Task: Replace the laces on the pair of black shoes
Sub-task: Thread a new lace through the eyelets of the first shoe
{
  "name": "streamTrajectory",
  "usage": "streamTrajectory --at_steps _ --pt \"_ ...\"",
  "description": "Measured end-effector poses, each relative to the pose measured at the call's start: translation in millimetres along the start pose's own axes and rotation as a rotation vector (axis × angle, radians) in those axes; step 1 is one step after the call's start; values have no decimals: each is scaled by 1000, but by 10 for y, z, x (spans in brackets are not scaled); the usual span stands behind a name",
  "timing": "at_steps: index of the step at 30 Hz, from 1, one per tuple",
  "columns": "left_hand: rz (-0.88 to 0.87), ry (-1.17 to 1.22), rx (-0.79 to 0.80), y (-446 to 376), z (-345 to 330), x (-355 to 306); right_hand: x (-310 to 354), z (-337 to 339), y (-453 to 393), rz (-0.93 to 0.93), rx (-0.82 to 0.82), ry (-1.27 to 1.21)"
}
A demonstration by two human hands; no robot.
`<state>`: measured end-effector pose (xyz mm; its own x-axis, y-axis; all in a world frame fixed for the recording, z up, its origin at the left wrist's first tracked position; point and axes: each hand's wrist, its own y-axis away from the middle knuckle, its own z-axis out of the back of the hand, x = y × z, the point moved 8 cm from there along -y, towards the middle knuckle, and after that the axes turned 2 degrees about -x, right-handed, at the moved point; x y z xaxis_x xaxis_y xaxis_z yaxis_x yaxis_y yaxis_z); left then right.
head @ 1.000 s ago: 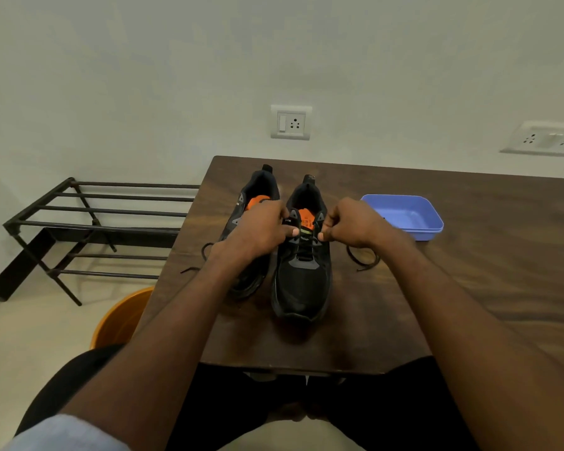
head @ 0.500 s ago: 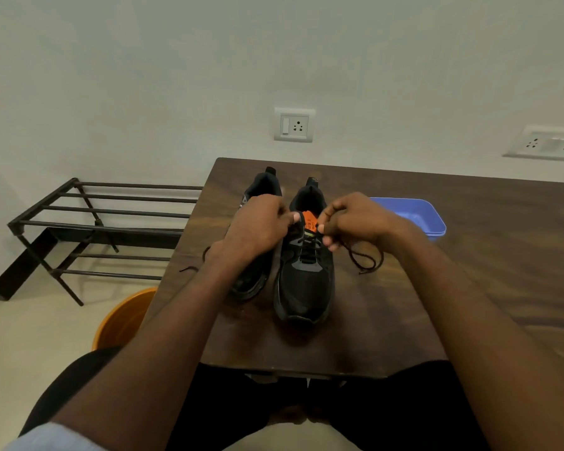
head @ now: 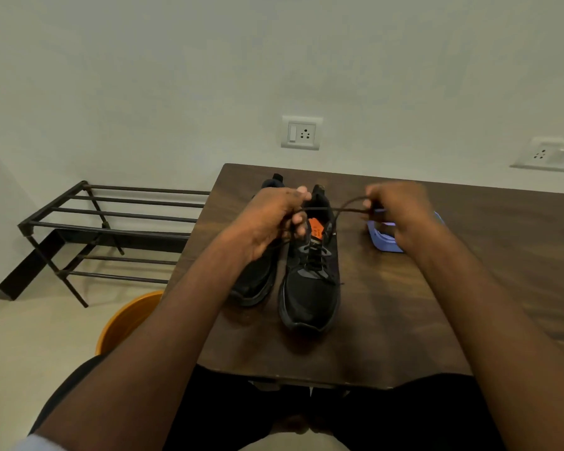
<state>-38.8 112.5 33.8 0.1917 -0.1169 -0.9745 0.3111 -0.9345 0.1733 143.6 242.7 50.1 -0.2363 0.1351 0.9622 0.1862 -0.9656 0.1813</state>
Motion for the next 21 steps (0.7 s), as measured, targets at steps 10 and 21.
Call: streamTrajectory --at_steps 10,21 --pt "-83 -131 -134 -144 22 76 156 -661 479 317 520 354" --pt "-152 -227 -177 -177 49 32 176 -619 362 562 322 672"
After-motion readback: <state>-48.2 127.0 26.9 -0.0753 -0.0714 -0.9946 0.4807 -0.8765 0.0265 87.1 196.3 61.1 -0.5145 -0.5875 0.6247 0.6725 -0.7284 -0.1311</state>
